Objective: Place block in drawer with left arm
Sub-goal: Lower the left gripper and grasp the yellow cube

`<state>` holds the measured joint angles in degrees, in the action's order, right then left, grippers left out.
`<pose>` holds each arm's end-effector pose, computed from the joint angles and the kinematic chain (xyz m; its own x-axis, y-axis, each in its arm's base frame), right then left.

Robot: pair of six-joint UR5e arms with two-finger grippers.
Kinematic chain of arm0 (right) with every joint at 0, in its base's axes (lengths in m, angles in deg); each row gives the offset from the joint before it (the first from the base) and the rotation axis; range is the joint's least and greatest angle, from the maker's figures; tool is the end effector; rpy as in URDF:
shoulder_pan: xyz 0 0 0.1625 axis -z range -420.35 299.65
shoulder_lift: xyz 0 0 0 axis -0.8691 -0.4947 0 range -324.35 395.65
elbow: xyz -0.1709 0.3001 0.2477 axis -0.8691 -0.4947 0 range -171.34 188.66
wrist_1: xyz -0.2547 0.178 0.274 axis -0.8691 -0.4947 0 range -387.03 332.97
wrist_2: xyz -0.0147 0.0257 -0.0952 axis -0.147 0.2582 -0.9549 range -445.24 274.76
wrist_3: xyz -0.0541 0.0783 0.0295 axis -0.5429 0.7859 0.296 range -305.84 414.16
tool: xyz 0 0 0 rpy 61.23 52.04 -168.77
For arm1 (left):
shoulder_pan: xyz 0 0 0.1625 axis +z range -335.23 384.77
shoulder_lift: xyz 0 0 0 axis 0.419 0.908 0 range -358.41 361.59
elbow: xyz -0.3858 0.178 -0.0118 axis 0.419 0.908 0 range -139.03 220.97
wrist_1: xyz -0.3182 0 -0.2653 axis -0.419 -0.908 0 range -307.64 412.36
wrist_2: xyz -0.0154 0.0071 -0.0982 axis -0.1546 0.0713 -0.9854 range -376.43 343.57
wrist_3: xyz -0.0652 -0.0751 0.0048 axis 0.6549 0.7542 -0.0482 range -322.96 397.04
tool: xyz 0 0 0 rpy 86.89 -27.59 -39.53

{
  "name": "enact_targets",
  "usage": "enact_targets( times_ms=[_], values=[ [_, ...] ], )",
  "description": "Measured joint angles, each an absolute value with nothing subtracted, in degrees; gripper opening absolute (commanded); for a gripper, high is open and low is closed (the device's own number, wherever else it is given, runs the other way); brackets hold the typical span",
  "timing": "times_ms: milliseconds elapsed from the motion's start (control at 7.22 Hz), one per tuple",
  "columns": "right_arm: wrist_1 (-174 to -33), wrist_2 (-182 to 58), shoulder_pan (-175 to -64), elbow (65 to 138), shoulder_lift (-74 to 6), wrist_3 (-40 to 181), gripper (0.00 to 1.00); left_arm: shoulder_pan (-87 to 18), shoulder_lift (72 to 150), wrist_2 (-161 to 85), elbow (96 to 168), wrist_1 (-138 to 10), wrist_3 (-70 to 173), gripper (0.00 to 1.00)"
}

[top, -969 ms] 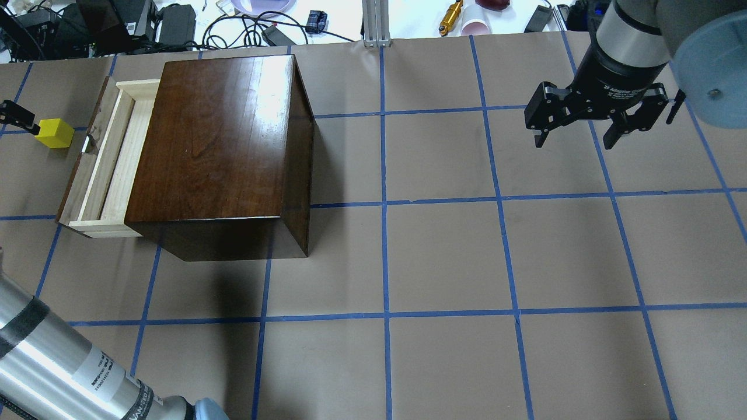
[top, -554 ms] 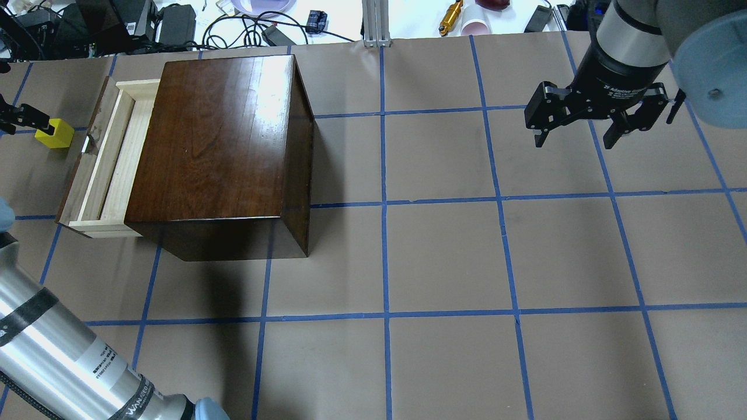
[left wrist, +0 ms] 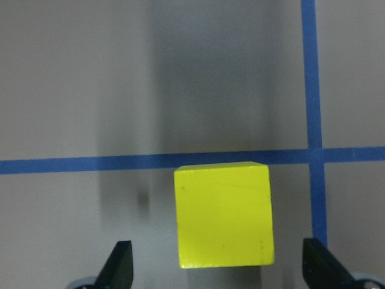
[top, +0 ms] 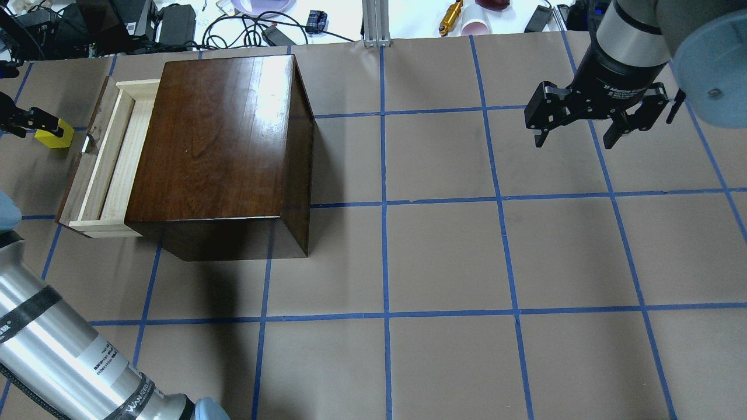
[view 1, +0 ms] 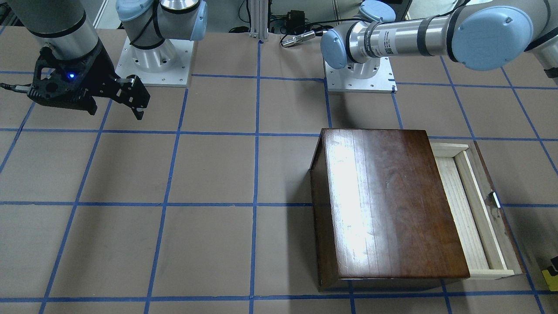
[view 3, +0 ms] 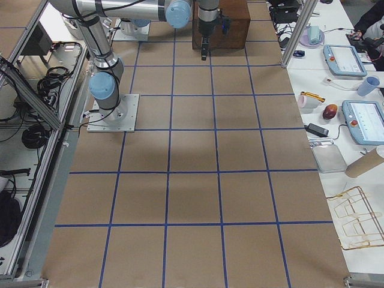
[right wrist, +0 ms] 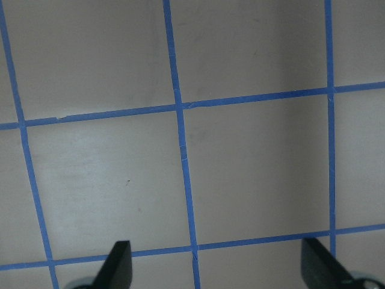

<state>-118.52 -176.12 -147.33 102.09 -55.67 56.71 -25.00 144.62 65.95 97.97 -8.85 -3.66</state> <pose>0.1064 -0.4871 0.4722 -0.9952 0.0970 0.0159 0.0971 0.9952 0.0100 0.4187 -0.7219 0.2014 -0.9998 0.0184 0.0001 0.0180 0.9794 -0.2010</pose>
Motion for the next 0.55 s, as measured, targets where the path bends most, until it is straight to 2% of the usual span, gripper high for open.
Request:
enact_targets(
  times_ms=[138,277,415,554],
  values=[
    [-118.5,-176.1,-147.3,102.1,-55.7,56.7,1.00,-25.0,145.2,65.5,97.5,-8.8,-3.5,0.44],
    [-118.5,-176.1,-147.3,102.1,-55.7,56.7,1.00,-25.1,145.6,64.9,97.1,-8.8,-3.2,0.31],
    [-118.5,-176.1,-147.4,102.1,-55.7,56.7,1.00,-25.1,145.8,63.6,97.0,-8.8,-2.8,0.08],
    [-118.5,-176.1,-147.4,102.1,-55.7,56.7,1.00,-25.1,145.7,61.8,97.0,-8.8,-2.6,0.02]
  ],
)
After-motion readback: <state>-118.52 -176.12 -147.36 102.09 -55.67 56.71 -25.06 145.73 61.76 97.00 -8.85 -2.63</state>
